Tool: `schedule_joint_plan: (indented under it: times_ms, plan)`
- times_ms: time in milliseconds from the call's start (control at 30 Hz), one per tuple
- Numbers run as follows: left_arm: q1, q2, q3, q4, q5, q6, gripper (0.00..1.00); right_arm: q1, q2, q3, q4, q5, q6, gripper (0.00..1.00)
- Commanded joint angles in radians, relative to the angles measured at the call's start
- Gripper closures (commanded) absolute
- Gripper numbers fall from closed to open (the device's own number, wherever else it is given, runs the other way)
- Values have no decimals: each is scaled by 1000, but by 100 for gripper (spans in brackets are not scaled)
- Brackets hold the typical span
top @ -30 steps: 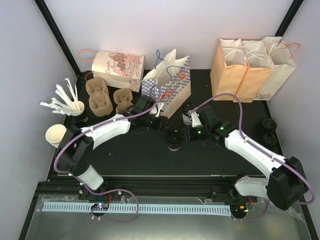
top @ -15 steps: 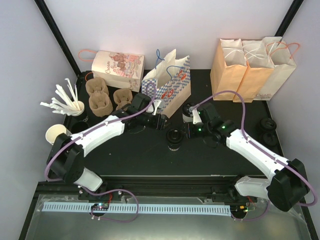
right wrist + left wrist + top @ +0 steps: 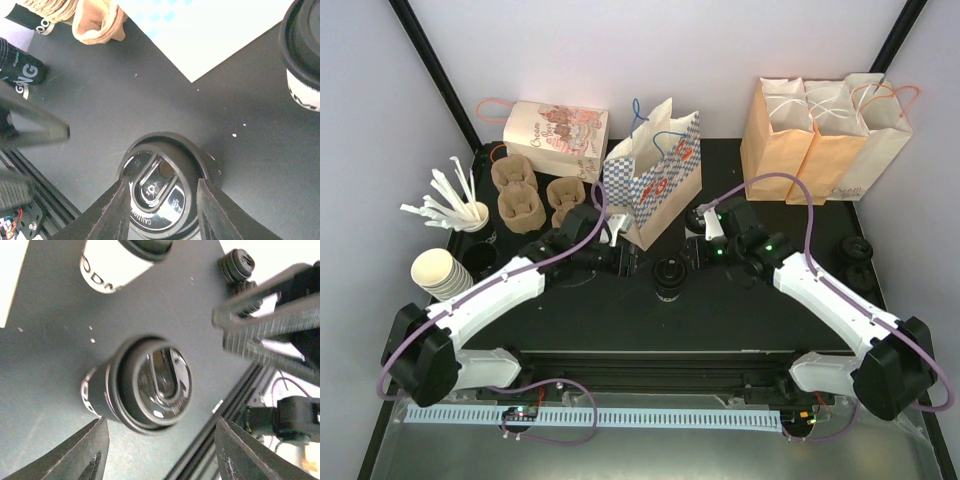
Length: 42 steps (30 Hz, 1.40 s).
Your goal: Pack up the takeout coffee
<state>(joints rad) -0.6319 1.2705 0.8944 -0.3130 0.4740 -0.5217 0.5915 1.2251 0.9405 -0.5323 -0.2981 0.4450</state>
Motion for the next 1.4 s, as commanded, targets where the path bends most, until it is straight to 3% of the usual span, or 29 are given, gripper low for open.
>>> schedule_joint_plan:
  times_ms: [0, 267, 833, 1367]
  plan:
    - [-22, -64, -96, 144, 101, -170, 41, -25, 37, 49, -21, -55, -45, 60]
    - [-88, -14, -152, 285, 156, -313, 56, -33, 130, 92, -57, -96, -100, 62]
    - [-97, 73, -171, 331, 92, -346, 57, -36, 234, 114, -30, -173, -153, 61]
    - [-71, 152, -79, 292, 61, -274, 58, -36, 130, 28, -85, -108, -114, 61]
